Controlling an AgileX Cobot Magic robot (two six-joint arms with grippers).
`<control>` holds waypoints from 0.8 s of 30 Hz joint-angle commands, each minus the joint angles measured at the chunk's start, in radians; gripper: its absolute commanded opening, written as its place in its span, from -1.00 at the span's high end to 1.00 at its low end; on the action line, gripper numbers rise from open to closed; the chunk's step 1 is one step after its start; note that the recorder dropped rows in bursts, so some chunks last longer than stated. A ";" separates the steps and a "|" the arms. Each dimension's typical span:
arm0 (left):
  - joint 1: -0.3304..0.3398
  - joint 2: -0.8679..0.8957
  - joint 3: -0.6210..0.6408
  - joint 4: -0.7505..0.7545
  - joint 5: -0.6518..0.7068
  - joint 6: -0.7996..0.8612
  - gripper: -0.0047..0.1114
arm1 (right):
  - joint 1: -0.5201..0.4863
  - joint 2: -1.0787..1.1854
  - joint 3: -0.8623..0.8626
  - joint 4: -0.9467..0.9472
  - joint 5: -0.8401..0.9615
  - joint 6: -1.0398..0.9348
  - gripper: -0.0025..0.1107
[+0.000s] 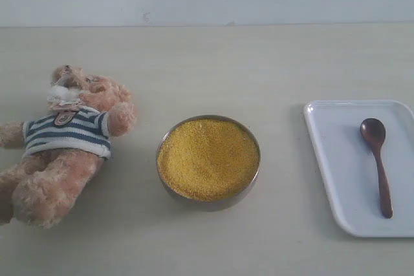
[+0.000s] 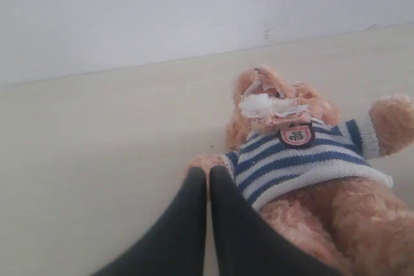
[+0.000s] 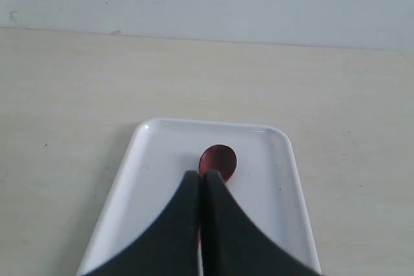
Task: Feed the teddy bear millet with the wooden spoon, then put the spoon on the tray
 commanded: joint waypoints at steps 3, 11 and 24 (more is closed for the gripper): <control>-0.002 -0.003 -0.004 0.001 -0.003 0.000 0.85 | 0.000 -0.004 -0.001 0.001 -0.004 -0.001 0.96; -0.002 -0.003 -0.004 0.001 0.001 0.000 0.85 | 0.000 -0.004 -0.001 0.001 -0.004 -0.001 0.96; -0.002 -0.003 -0.004 0.001 0.001 0.000 0.85 | 0.000 -0.004 -0.001 0.001 -0.004 -0.001 0.96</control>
